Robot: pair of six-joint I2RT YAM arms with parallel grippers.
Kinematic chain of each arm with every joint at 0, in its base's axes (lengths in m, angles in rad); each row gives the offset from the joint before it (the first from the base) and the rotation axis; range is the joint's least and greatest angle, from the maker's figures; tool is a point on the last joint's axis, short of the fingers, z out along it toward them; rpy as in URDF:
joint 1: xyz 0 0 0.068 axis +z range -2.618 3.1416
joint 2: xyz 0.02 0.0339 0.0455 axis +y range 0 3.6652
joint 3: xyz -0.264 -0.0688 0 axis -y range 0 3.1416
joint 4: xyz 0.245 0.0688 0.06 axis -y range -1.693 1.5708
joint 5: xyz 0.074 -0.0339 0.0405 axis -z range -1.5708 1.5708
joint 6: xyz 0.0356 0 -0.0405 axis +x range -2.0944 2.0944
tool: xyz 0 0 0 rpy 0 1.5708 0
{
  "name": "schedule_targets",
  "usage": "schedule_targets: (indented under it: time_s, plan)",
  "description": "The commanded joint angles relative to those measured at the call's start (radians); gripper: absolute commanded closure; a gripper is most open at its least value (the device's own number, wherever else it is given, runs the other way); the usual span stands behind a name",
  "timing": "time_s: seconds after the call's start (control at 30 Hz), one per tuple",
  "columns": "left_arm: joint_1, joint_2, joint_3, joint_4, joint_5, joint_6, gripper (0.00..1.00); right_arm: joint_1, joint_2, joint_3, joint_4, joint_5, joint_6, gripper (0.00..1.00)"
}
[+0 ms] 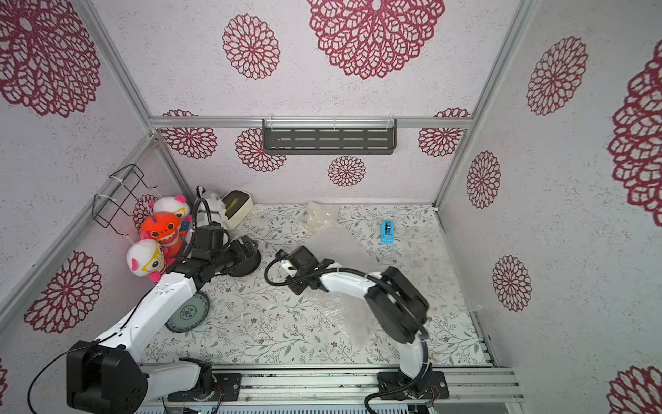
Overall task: Wrap dinner plates in bubble wrap
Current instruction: Place the bubble wrap at the center of the board, then adjust the bubble wrap at the center of the board.
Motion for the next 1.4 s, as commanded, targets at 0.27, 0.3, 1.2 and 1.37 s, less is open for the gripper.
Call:
schedule_targets:
  time_s: [0.27, 0.3, 1.2, 1.37]
  plan:
    - [-0.084, 0.200, 0.050, 0.057, 0.176, -0.014, 0.02, -0.145, -0.576, -0.467, 0.236, 0.392, 0.439, 0.01]
    - [-0.117, 0.244, 0.091, 0.046, 0.187, 0.001, 0.02, -0.211, -0.616, -0.509, 0.195, 0.337, 0.532, 0.01]
    - [0.106, 0.165, -0.070, -0.129, -0.164, -0.107, 0.02, -0.588, -0.014, -0.166, 0.064, -0.222, 0.404, 0.05]
    - [0.220, 0.306, -0.011, -0.080, -0.187, -0.116, 0.02, -0.587, -0.045, -0.133, 0.089, -0.270, 0.377, 0.05]
